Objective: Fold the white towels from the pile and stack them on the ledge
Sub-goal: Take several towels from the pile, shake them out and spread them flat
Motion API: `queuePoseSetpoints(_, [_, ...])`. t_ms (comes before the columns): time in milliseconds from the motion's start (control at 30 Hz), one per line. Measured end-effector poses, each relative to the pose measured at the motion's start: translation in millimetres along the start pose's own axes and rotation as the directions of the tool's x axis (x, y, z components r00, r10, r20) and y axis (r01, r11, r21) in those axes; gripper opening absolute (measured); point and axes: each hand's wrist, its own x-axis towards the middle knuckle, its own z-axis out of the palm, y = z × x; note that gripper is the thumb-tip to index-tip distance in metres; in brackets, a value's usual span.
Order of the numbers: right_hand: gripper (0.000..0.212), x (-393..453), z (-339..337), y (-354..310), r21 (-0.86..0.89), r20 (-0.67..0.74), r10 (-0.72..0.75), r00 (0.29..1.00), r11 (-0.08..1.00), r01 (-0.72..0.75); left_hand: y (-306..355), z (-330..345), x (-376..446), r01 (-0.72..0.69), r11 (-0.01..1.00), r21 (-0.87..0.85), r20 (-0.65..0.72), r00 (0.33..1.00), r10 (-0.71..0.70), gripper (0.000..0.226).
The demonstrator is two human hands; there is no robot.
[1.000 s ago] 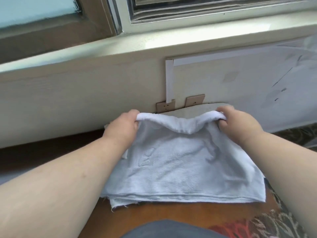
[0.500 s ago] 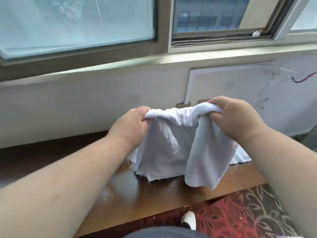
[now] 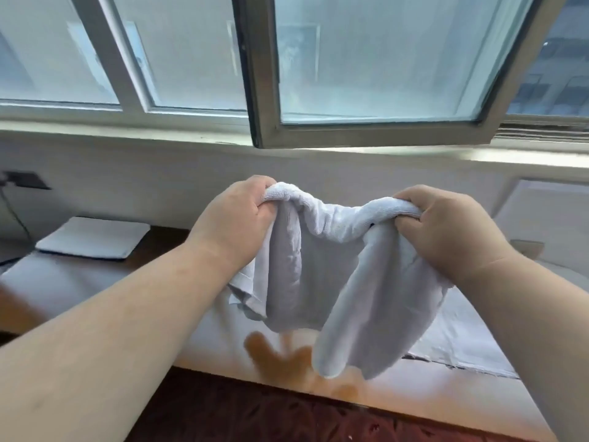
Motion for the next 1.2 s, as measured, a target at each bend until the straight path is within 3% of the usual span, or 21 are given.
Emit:
queuePoseSetpoints(200, [0.021, 33.0, 25.9, -58.7, 0.077, 0.128, -0.126, 0.984, 0.990, 0.116, -71.2, -69.9, -11.7, 0.232, 0.959, 0.161, -0.135, 0.968, -0.211, 0.020])
queuePoseSetpoints(333, [0.019, 46.7, 66.2, -101.2, 0.076, 0.186, -0.184, 0.965, 0.982, 0.173, -101.0, -89.5, -10.7, 0.332, 0.918, 0.218, -0.115, 0.943, -0.314, 0.023])
queuePoseSetpoints(533, [0.018, 59.1, 142.4, -167.9, 0.068, 0.272, -0.160, 0.949, 0.987, 0.147, -176.4, -102.2, 7.7, 0.280, 0.911, 0.302, 0.029, 0.953, -0.302, 0.023])
queuePoseSetpoints(733, [0.019, 77.7, 204.8, -219.6, -0.049, 0.365, 0.026, 0.930, 0.999, -0.009, -269.3, -136.4, 51.0, 0.192, 0.867, 0.460, 0.204, 0.927, -0.314, 0.023])
queuePoseSetpoints(800, [0.021, 89.9, 221.8, -229.7, -0.147, 0.413, 0.086, 0.906, 0.989, -0.027, -299.4, -138.2, 74.9, 0.123, 0.822, 0.556, 0.310, 0.887, -0.342, 0.022])
queuePoseSetpoints(933, [0.025, 112.9, 256.0, -227.8, -0.274, 0.451, 0.212, 0.867, 0.957, -0.092, -363.6, -112.1, 124.0, -0.048, 0.699, 0.714, 0.492, 0.745, -0.451, 0.018])
queuePoseSetpoints(1167, [0.020, 115.7, 298.9, -203.9, -0.264, 0.438, 0.297, 0.849, 0.945, -0.194, -436.3, -34.7, 164.7, -0.094, 0.571, 0.815, 0.508, 0.590, -0.627, 0.010])
queuePoseSetpoints(1200, [0.020, 117.1, 302.5, -199.8, -0.254, 0.438, 0.312, 0.843, 0.943, -0.217, -435.9, -25.7, 165.4, -0.094, 0.556, 0.826, 0.501, 0.574, -0.647, 0.021])
